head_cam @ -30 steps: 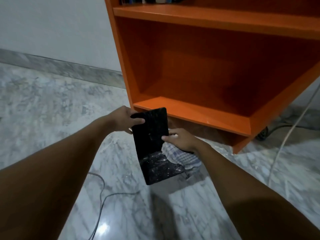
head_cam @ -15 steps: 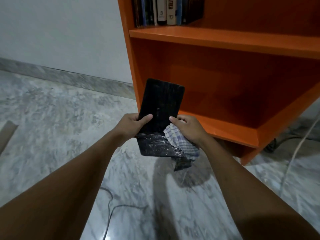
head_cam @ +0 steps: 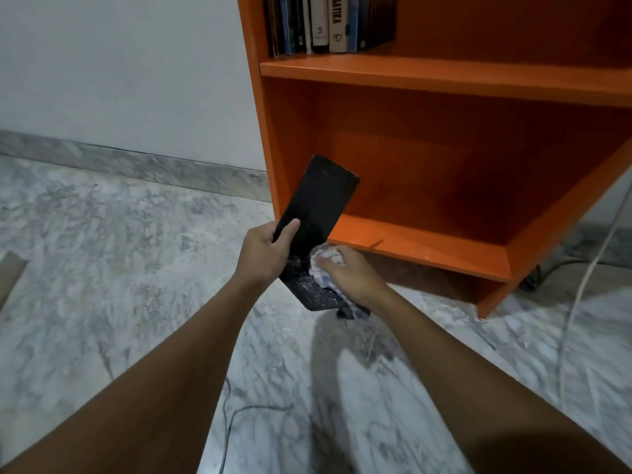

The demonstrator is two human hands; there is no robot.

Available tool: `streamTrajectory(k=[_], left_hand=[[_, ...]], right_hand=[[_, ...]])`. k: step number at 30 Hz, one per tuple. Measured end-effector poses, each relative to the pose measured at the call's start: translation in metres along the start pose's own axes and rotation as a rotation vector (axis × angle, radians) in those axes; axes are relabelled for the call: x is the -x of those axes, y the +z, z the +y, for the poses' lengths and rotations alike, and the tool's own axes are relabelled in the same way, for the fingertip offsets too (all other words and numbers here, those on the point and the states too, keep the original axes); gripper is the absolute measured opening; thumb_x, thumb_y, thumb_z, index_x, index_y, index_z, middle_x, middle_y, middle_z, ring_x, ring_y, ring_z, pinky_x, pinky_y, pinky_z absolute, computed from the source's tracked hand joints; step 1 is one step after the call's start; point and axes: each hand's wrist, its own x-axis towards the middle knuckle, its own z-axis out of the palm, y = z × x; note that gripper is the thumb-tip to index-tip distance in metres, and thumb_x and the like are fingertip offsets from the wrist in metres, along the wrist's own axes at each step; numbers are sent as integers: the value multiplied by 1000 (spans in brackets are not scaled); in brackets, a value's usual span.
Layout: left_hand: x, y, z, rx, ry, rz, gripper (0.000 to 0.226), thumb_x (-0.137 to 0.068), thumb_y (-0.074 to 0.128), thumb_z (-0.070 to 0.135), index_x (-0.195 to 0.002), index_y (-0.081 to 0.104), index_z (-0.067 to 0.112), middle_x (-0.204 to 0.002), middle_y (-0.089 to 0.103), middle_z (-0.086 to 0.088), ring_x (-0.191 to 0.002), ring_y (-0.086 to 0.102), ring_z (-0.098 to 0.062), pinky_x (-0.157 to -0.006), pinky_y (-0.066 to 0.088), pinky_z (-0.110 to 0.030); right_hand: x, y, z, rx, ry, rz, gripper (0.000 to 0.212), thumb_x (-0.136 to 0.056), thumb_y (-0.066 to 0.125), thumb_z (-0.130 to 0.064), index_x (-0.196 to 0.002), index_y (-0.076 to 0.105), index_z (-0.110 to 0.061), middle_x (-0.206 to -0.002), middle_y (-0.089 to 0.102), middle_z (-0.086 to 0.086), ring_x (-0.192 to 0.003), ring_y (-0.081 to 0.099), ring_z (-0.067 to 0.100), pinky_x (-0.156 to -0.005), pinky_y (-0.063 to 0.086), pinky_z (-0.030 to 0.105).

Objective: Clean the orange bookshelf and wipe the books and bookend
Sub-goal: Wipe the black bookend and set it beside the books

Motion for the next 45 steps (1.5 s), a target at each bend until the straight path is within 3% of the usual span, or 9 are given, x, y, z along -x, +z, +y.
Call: streamTrajectory(k=[4,8,14,23,29,33,36,39,45], left_hand=[[5,0,-2,-10,16,23,32,-101,55,30,-77,66,13,-68,65,2,-64,61,-3,-55,44,-13],[7,6,-2,-26,66,32,36,-101,54,28,-66,59,23,-62,60,7,-56,56,2,-53,39,-10],[8,-6,-11,109,-85,7,37,-101,55,32,-70,65,14,-63,65,0,-61,64,-6,-57,52,-20],[6,-47,-34,260,-408,-163,32,-97,59,35,-102,73,6,-89,77,-9,-85,73,-23,-66,57,-28],[2,-55,-24,326,-405,-231,37,-100,52,36,-123,66,10,-111,74,-9,-102,72,-25,-83,58,-37],[4,-48,-13,368,-399,-258,36,-100,52,35,-124,65,11,-113,74,-7,-106,70,-23,-91,54,-37],[6,-43,-9,375,-383,-256,37,-100,52,36,-125,65,12,-114,74,-8,-107,70,-24,-93,54,-39],[5,-44,-6,345,-368,-262,35,-99,53,37,-121,68,13,-114,73,-10,-107,70,-26,-95,54,-42],[-8,-53,13,-39,-290,-345,22,-90,71,28,-110,65,20,-107,71,-2,-101,69,-24,-83,60,-45]], right_hand=[[5,7,0,82,-19,-114,37,-96,53,-47,-124,61,-24,-126,61,-5,-115,56,15,-94,42,33],[11,14,-10,139,-97,-154,20,-98,46,-12,-103,55,5,-91,60,15,-77,55,25,-70,39,33],[35,41,-31,124,-324,-212,23,-101,42,-21,-80,51,-27,-72,58,-12,-63,51,2,-64,41,25],[52,25,-47,-106,-258,-364,19,-101,52,-12,-103,67,-22,-97,71,-6,-80,66,-4,-73,50,12],[17,-13,-11,-97,46,158,46,-99,56,-22,-54,45,-18,-52,46,-4,-52,41,14,-58,30,29],[27,-1,2,1,378,-66,44,-92,60,-53,-88,63,-9,-64,61,-3,-68,56,16,-60,39,28],[28,7,4,-133,469,-232,75,-84,59,-68,-136,53,-14,-122,63,-1,-105,62,18,-79,44,25],[26,4,6,-385,449,-364,43,-93,64,-41,-124,60,-12,-108,74,0,-95,72,19,-84,57,32],[15,-24,10,94,-25,-95,43,-98,57,-40,-76,56,-3,-64,60,5,-58,57,18,-61,37,34]])
